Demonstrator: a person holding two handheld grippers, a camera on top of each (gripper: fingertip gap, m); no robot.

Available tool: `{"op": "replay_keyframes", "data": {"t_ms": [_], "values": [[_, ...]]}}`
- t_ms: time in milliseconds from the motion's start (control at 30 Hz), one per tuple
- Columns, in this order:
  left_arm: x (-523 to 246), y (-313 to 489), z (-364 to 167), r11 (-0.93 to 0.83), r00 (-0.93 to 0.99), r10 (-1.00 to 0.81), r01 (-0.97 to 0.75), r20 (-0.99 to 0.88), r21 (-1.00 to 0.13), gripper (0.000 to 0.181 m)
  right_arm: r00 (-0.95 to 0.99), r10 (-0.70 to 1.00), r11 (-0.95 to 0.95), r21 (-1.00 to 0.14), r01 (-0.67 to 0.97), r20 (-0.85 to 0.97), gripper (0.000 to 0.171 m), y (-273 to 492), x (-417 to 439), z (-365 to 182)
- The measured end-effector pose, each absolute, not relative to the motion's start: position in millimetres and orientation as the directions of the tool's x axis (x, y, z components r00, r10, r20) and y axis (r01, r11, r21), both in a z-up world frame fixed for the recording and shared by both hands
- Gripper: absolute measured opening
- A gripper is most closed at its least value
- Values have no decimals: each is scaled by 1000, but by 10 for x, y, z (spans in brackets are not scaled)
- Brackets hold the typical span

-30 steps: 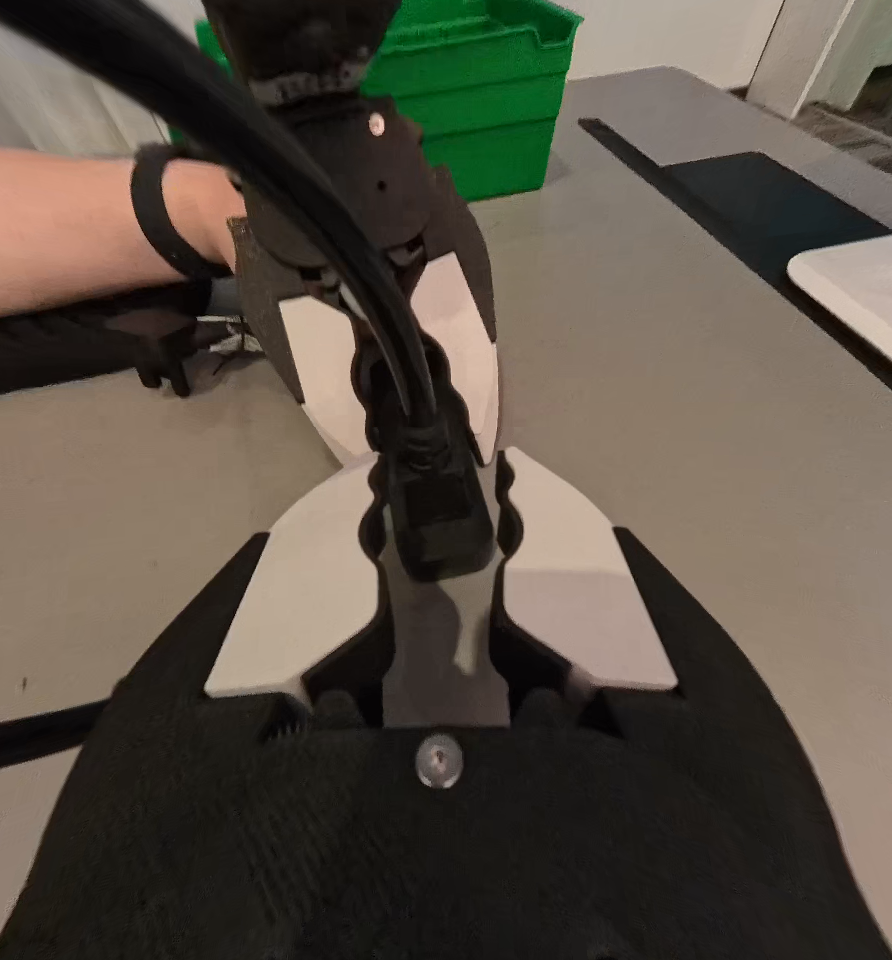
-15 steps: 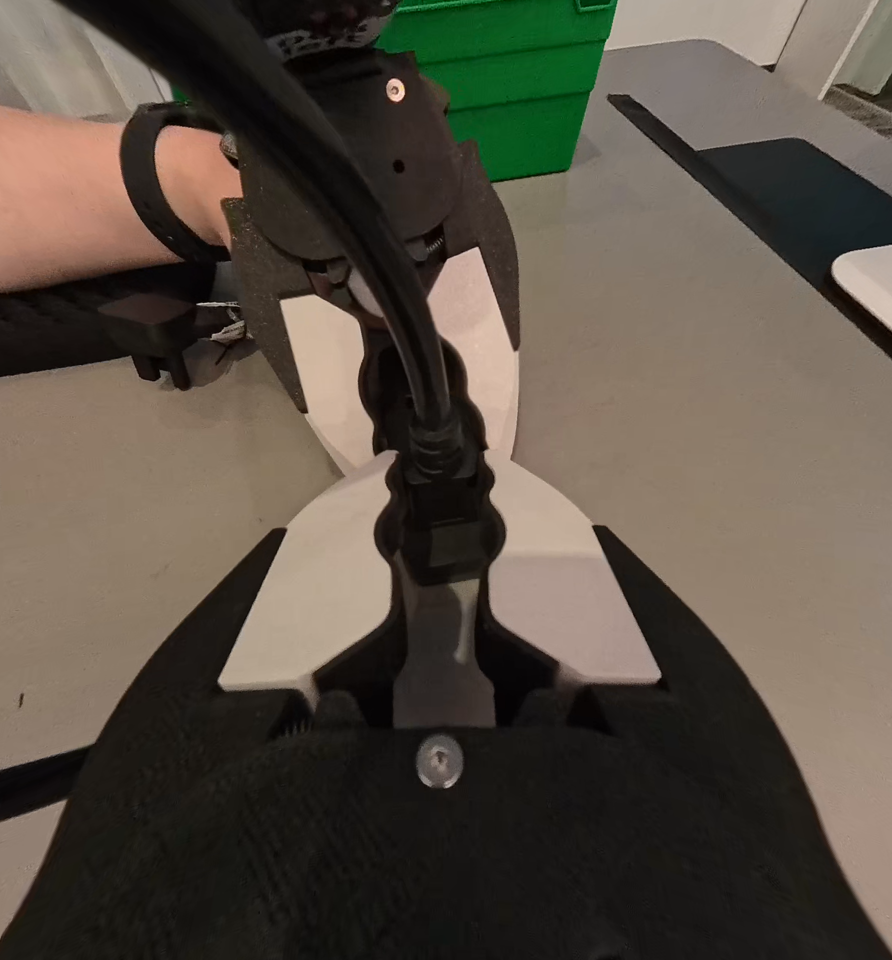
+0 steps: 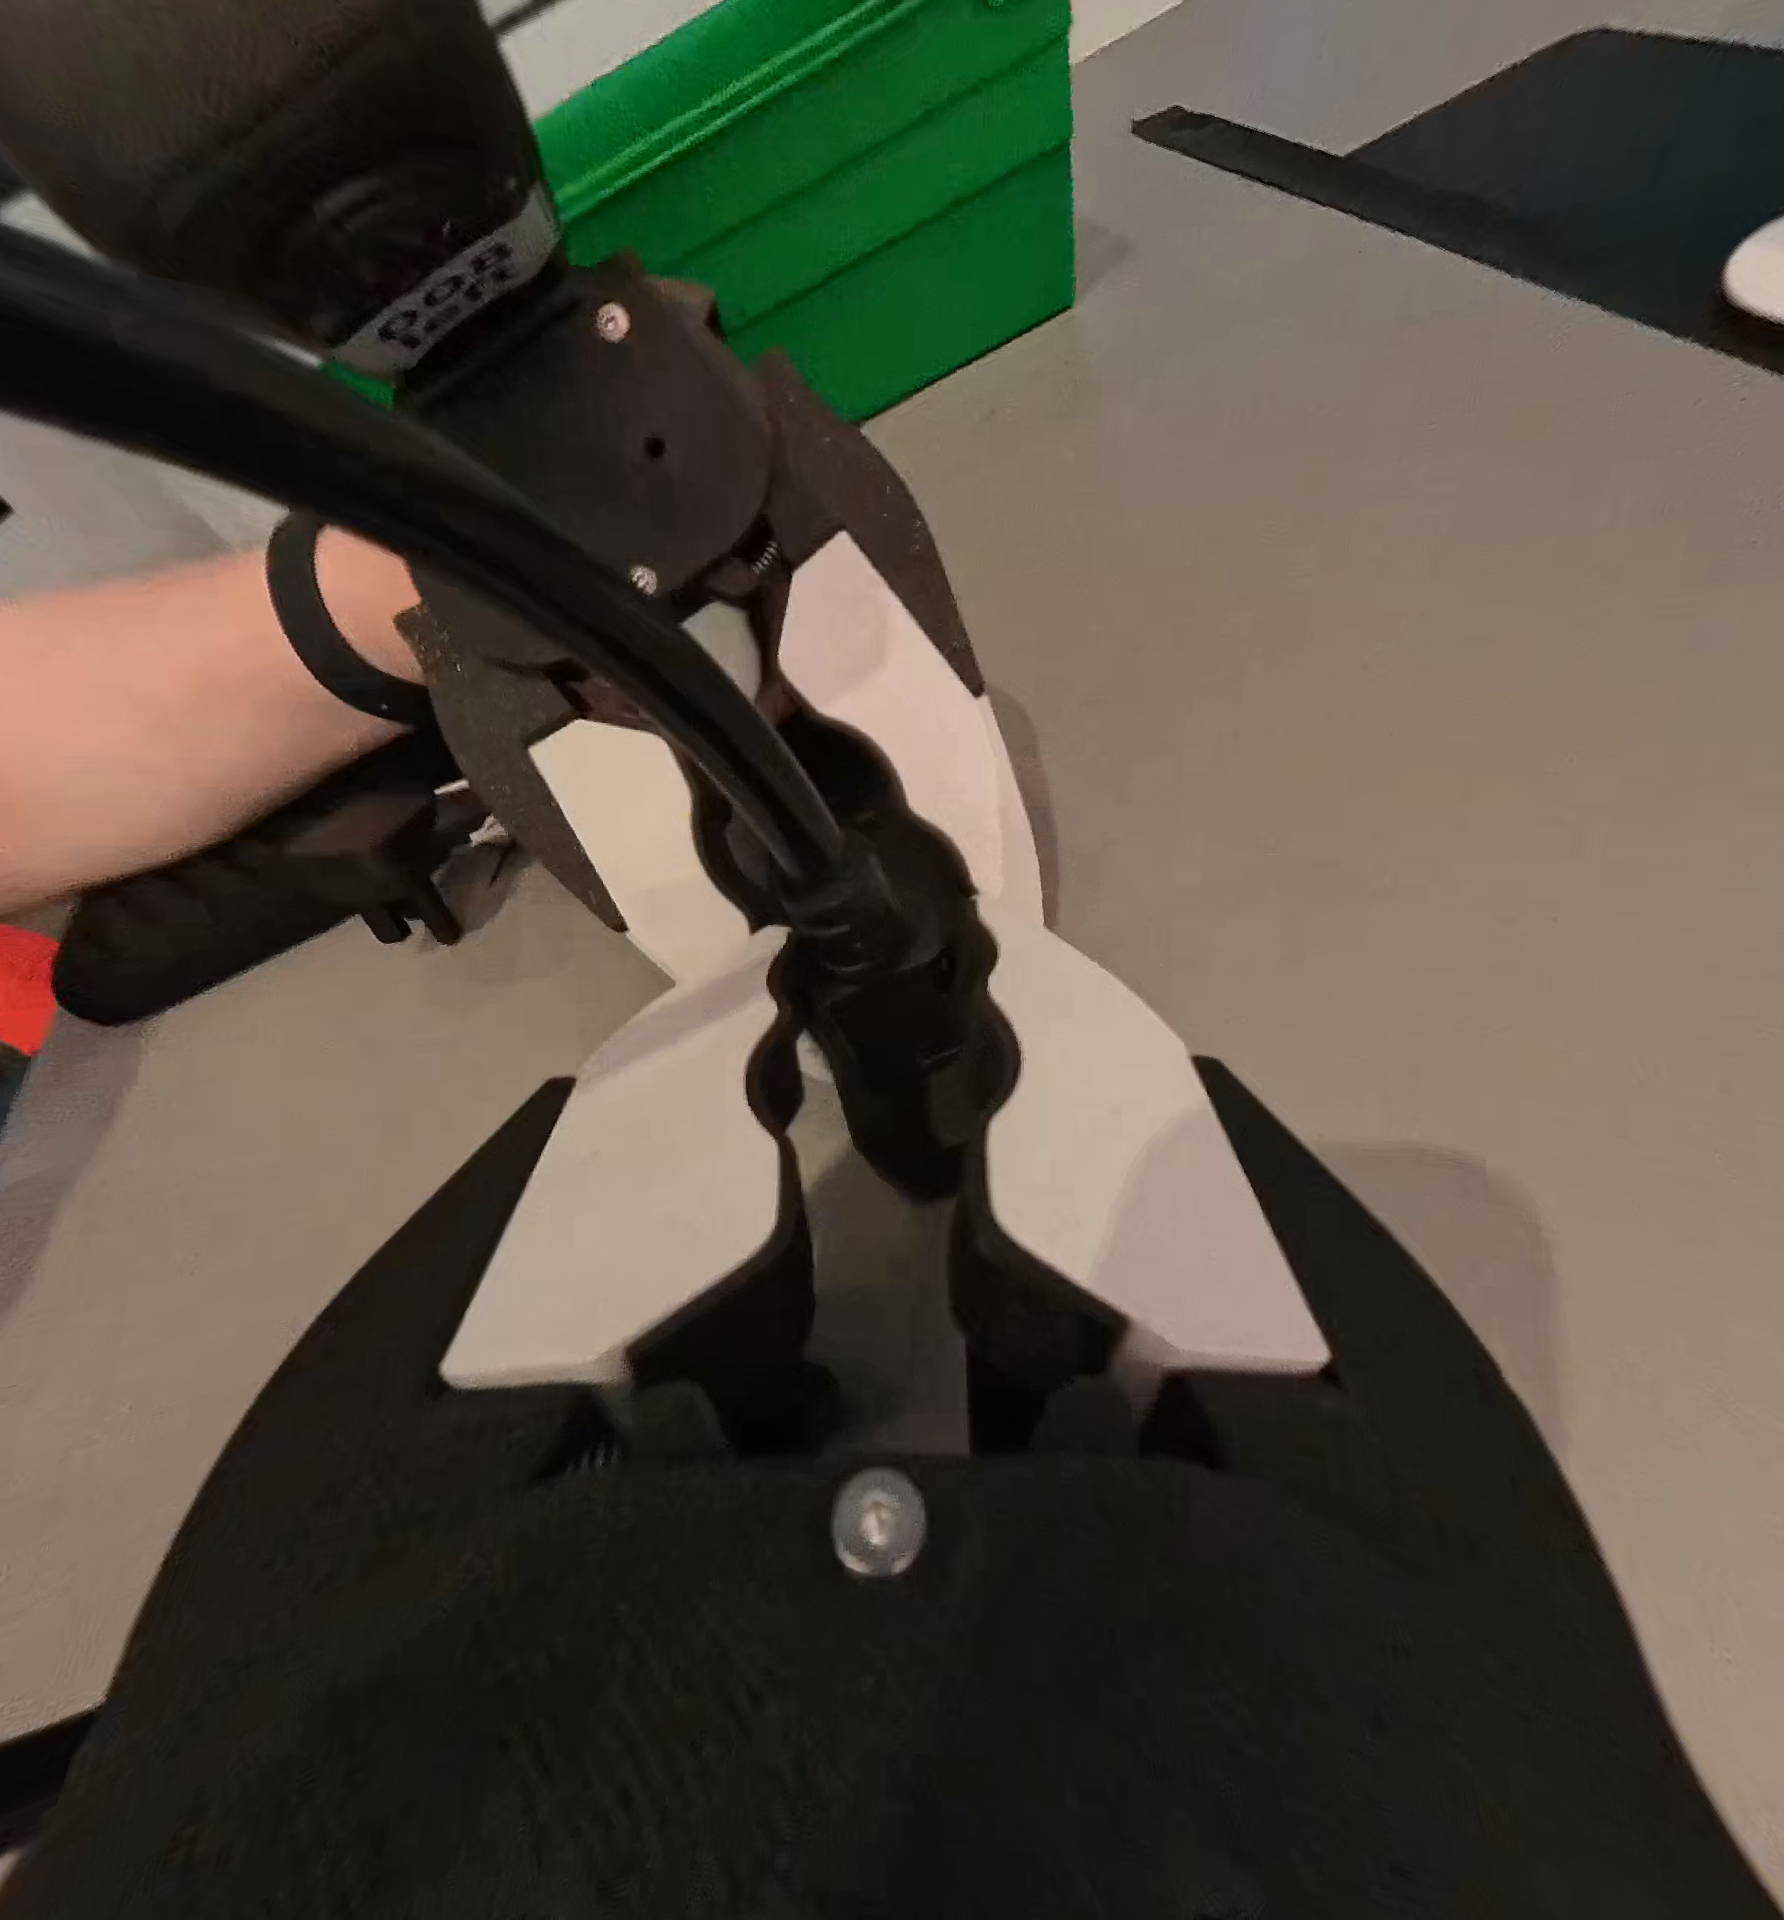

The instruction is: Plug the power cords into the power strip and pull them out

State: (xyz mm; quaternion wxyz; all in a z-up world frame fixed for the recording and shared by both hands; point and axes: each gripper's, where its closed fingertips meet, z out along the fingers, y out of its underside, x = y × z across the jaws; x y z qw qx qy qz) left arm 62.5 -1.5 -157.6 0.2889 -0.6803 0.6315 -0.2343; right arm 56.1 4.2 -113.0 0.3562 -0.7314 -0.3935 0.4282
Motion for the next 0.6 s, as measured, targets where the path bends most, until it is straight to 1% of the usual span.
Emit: {"op": "replay_keyframes", "data": {"t_ms": [67, 100, 167, 267, 433, 600], "values": [[632, -18, -1573, -57, 108, -994, -721, -31, -691, 46, 316, 859, -485, -840, 243, -404, 28, 46, 564, -1124], [632, -25, -1572, -64, 109, -994, -718, -20, -694, 46, 312, 864, -474, -846, 243, -395, 28, 43, 563, -1121], [635, -34, -1564, -76, 113, -994, -707, -6, -703, 47, 302, 917, -351, -888, 299, -261, 26, 20, 560, -1110], [638, -39, -1550, -94, 128, -992, -698, 5, -710, 47, 314, 948, -182, -903, 390, -56, 24, 12, 553, -1089], [650, -58, -1577, -55, 109, -993, -720, -35, -692, 47, 336, 942, -170, -851, 497, 8, 24, -4, 570, -1132], [652, -44, -1579, -72, 123, -992, -717, -25, -693, 47, 345, 939, -184, -840, 510, 5, 24, 19, 574, -1139]]}}
